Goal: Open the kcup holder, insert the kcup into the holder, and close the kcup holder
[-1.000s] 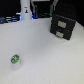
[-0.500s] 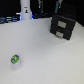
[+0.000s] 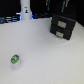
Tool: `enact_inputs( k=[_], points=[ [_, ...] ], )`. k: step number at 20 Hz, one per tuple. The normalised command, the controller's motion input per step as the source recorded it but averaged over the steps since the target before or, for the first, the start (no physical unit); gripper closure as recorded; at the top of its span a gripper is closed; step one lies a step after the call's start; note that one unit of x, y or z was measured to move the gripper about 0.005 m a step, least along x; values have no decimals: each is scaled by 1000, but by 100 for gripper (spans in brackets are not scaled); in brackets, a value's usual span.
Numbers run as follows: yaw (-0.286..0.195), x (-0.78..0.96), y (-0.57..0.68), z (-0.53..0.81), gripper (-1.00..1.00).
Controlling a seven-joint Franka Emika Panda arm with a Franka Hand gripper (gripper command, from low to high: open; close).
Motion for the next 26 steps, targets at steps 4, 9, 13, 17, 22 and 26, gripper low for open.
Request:
enact_inputs(
  k=[4,9,13,17,22,26],
  points=[
    [-167,-326,699,-155,-100],
    [-177,-319,662,-247,-100],
    [-187,-334,599,-337,-100],
    [-170,-304,501,-378,-100],
    [-130,-228,286,-427,-100],
    [-104,-174,180,-387,-100]
  ],
)
